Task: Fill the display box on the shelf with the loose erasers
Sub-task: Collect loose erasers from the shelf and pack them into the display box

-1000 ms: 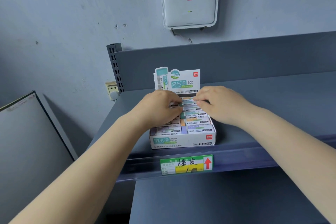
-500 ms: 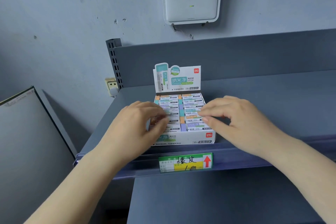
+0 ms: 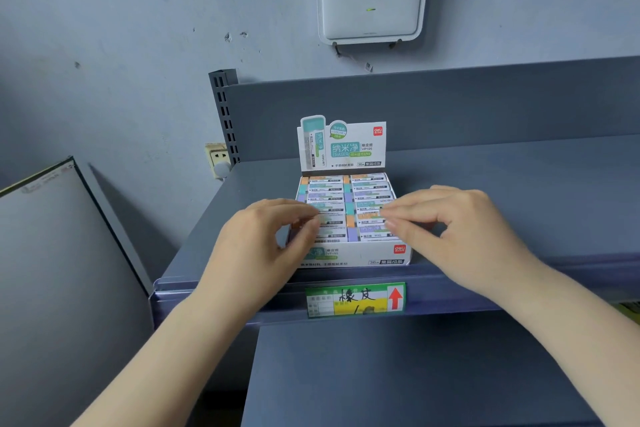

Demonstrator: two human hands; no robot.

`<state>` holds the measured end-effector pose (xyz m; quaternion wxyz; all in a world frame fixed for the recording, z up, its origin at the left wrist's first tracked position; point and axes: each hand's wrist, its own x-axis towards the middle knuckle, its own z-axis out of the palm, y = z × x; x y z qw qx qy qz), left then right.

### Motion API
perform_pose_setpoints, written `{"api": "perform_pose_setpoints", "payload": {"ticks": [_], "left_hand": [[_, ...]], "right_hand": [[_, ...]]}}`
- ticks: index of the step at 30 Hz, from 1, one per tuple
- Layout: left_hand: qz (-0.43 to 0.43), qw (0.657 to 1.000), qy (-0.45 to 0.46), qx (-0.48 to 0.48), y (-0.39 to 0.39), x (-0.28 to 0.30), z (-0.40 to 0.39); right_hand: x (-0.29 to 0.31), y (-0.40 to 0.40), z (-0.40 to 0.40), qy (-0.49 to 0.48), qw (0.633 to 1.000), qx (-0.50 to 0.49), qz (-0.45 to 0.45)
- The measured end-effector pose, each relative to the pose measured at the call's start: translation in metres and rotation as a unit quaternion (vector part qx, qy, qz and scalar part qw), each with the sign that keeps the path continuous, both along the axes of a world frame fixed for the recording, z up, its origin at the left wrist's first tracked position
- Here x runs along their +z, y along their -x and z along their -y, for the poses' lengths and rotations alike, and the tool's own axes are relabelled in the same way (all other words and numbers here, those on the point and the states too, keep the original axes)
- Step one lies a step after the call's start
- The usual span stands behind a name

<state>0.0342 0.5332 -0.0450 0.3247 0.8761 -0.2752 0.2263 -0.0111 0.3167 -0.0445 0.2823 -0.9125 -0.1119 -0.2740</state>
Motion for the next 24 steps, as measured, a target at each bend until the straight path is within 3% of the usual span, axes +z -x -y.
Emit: {"api": "perform_pose_setpoints", "payload": {"ticks": [4, 24], "left_hand": [[0.007, 1.0, 0.018, 0.008, 0.004, -0.005, -0.001], [0.029, 0.999, -0.024, 0.033, 0.007, 0.011, 0.013]], "right_hand": [[-0.007, 0.006, -0.004, -0.031, 0.998, 0.022, 0.047], [0.014, 0.001, -0.007, -0.05, 0.999, 0.002, -0.018]]}}
